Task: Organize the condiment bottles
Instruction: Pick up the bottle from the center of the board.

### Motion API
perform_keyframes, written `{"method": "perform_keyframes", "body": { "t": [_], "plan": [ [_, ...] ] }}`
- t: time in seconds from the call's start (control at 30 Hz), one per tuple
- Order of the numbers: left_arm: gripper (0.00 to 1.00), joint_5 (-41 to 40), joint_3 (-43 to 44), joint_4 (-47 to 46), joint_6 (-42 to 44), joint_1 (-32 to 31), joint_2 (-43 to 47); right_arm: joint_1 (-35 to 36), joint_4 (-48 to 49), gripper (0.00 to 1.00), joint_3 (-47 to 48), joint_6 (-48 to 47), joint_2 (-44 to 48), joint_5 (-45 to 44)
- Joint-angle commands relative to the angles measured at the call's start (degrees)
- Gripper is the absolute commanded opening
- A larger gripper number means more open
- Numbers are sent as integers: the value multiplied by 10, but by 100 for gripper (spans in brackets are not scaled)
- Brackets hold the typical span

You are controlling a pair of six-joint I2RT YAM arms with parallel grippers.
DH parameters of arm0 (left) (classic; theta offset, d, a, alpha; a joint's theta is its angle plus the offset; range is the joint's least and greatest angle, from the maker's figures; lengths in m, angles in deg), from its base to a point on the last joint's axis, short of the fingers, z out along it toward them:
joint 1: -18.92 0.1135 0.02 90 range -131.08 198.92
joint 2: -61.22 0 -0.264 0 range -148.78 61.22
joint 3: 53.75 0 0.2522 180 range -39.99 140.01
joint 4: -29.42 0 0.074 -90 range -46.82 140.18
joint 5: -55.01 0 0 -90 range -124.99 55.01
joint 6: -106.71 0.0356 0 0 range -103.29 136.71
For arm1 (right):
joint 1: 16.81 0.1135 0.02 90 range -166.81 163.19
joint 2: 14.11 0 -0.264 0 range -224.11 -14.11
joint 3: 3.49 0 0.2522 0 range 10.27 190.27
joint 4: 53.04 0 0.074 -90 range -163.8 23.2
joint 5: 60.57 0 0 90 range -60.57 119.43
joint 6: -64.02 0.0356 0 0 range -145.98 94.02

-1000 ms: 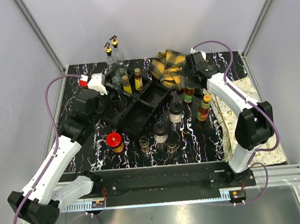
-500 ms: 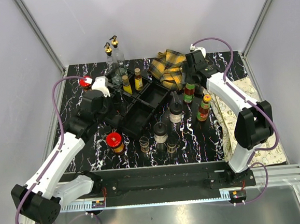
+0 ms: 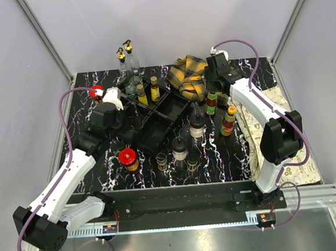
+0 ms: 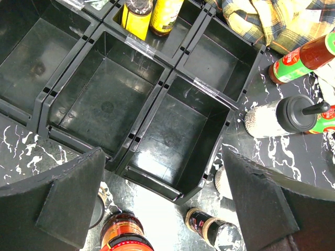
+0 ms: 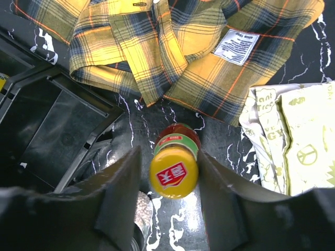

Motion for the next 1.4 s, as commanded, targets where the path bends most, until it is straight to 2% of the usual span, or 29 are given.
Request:
{"method": "perform_keyframes", "body": {
  "t": [0.0, 0.03, 0.1, 0.23, 0.27, 0.6, 0.9, 1.07, 1.2, 1.37],
  "plan": [
    [99, -13, -4, -32, -8, 0, 9, -2, -20, 49, 38, 0, -18, 14],
    [99, -12, -5, -32, -8, 0, 10, -2, -27, 42, 44, 4, -23, 12],
    [99, -13, -4, -32, -8, -1, 13, -1, -32, 36, 46, 6, -26, 6],
    [99, -11, -7, -33, -8, 0, 14, -2, -51, 13, 56, 14, -27, -12],
    [99, -11, -7, -33, -8, 0, 15, -1, -53, 0, 57, 15, -26, -19],
    [99, -6, -7, -34, -10, -1, 20, 0, -71, 0, 105, 21, 33, 9],
    [99, -6, -8, -36, -12, 0, 23, 31, -115, 0, 228, 26, 51, 53],
    [99, -8, -10, -37, -10, -1, 27, 78, -143, 0, 332, 2, 13, 57],
    [99, -9, -10, -37, -10, 0, 29, 111, -179, 0, 423, -11, -52, 57],
    [99, -8, -11, -36, -11, 0, 30, 129, -191, 0, 455, -9, -97, 66]
  ]
}}
